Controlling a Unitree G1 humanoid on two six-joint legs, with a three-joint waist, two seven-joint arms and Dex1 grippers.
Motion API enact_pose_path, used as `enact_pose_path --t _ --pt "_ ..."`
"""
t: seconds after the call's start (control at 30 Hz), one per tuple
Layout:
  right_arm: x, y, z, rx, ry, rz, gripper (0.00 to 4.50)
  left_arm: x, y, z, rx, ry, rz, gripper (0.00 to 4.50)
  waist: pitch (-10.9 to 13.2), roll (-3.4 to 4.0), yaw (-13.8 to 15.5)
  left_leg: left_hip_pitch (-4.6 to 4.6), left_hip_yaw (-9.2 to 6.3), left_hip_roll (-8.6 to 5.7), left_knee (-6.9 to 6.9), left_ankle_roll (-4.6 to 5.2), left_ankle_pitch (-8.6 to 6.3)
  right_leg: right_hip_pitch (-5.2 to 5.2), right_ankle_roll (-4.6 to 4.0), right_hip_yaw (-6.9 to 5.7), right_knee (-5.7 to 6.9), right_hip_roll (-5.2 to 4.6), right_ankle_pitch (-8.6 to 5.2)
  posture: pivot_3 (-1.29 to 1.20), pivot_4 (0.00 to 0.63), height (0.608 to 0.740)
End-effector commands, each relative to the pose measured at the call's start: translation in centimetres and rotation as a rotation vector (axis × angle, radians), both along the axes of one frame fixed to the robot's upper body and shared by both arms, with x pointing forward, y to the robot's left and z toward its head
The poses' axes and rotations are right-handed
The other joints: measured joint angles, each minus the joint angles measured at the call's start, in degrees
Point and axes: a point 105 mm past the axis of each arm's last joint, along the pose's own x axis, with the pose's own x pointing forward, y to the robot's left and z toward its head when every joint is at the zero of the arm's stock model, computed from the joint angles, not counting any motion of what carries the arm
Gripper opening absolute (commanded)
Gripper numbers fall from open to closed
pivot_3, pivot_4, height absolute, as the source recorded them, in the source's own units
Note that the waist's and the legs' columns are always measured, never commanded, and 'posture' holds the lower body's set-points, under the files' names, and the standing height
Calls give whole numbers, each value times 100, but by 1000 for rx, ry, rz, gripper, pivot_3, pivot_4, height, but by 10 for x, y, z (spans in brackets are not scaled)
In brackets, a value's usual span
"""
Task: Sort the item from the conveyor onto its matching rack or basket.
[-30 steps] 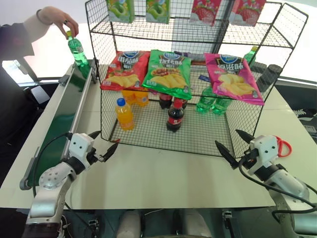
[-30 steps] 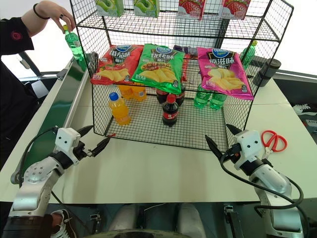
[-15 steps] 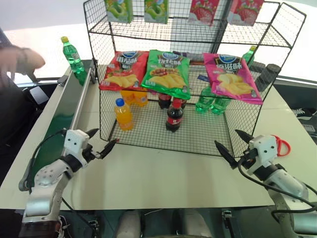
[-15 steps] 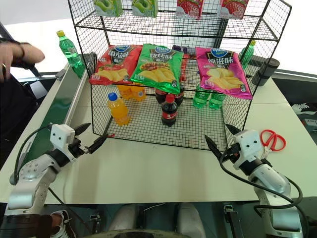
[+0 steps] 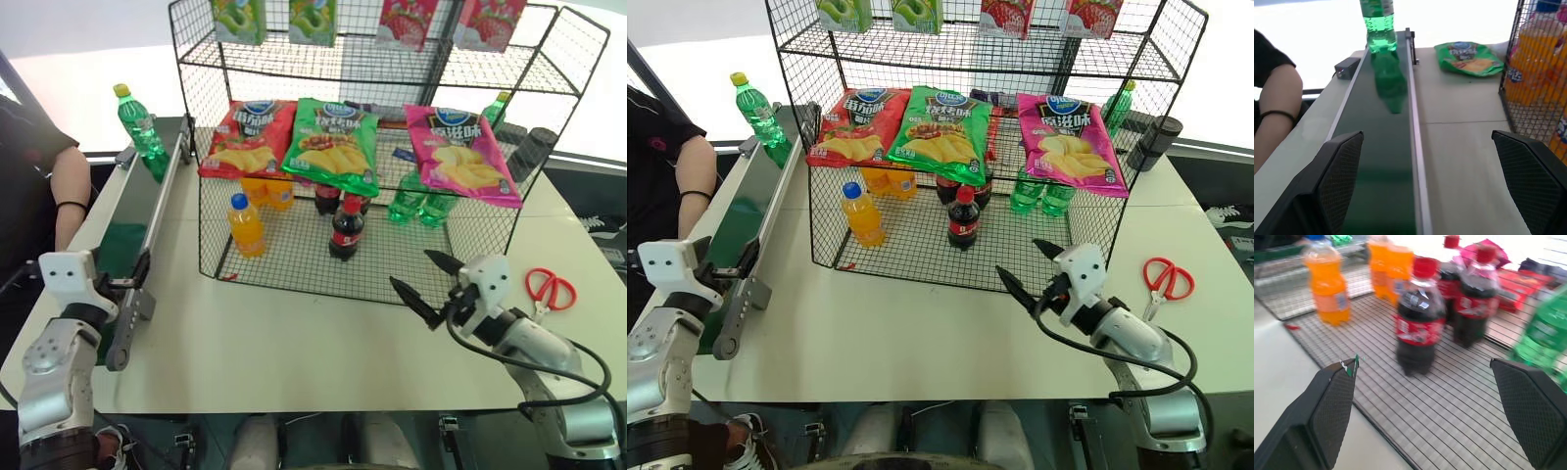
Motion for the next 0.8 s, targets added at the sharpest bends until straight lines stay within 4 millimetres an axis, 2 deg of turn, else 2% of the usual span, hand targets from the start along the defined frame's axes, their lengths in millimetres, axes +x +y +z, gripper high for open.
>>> enact_pose_path --t 0.03,0.23,0.4,0.8 --pt "-7 28 21 27 -57 106 4474 -2 8 9 40 -39 33 4500 0 0 1 0 0 0 0 0 0 0 0 0 0 -1 0 0 150 740" --pt "-16 65 35 90 -62 227 4474 0 9 -3 33 -23 53 4500 -2 -3 -3 -1 0 0 -1 0 0 -3 0 0 0 -3 0 0 150 740" --pt "-33 96 39 127 -43 365 4474 0 15 -7 -1 -37 86 4500 -3 -8 -2 -4 -1 0 -2 0 0 -7 0 0 0 -8 0 0 150 740" --pt "-29 92 32 35 -67 366 4474 -10 35 -14 -44 -56 192 4500 -6 -15 -7 -8 -1 0 -3 -1 0 -11 -1 0 -1 -13 0 0 150 740"
